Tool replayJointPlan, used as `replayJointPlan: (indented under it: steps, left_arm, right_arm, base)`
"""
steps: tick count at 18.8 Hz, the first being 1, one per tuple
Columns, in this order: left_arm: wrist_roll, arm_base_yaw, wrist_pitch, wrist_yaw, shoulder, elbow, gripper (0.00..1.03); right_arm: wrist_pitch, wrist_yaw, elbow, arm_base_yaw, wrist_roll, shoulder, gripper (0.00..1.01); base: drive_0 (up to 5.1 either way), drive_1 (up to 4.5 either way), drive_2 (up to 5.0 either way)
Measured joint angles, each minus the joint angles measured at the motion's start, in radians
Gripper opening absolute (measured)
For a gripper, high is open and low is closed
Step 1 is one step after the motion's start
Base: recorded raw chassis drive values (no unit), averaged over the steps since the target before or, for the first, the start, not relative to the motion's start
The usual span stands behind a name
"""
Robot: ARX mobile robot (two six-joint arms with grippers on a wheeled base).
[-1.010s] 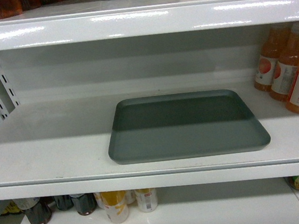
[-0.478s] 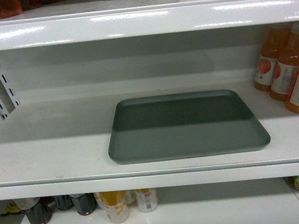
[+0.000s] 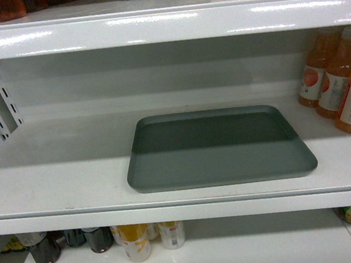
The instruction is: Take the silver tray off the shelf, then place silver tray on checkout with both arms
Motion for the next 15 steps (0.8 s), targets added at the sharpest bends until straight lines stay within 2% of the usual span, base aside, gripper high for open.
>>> replayJointPlan:
  steps: [15]
  left_arm:
    - [0.000,0.000,0.000,0.000,0.000,0.000,0.98]
  right_arm:
    - [0.000,0.000,0.000,0.000,0.000,0.000,0.98]
  base:
    - [0.0,0.00,0.0]
